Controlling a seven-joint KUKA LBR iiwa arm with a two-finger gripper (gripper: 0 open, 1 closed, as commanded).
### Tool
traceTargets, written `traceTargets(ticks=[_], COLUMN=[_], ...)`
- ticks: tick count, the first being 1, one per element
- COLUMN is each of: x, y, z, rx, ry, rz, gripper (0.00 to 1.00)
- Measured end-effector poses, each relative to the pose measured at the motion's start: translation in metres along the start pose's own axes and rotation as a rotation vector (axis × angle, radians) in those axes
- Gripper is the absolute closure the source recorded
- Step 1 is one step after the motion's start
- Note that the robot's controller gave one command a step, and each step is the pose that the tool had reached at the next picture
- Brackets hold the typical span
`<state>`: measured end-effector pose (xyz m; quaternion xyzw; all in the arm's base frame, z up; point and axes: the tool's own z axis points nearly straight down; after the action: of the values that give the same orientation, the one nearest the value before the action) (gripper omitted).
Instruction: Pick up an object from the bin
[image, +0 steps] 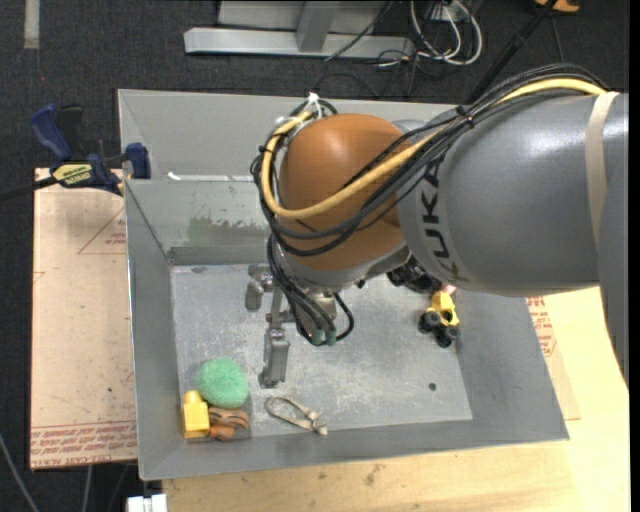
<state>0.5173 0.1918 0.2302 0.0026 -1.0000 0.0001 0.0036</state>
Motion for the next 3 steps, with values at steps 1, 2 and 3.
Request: traceTargets(ticks=[1, 2, 3], x=[0.000, -0.009, 0.003], y=[0.000, -0.001, 0.000], z=[-0.002, -0.001, 0.035], rx=[-0.001, -0.001, 0.000], ry=[-0.001, -0.009, -0.012], rz=[0.002, -0.135, -0.360], gripper=[0.00, 0.00, 0.00])
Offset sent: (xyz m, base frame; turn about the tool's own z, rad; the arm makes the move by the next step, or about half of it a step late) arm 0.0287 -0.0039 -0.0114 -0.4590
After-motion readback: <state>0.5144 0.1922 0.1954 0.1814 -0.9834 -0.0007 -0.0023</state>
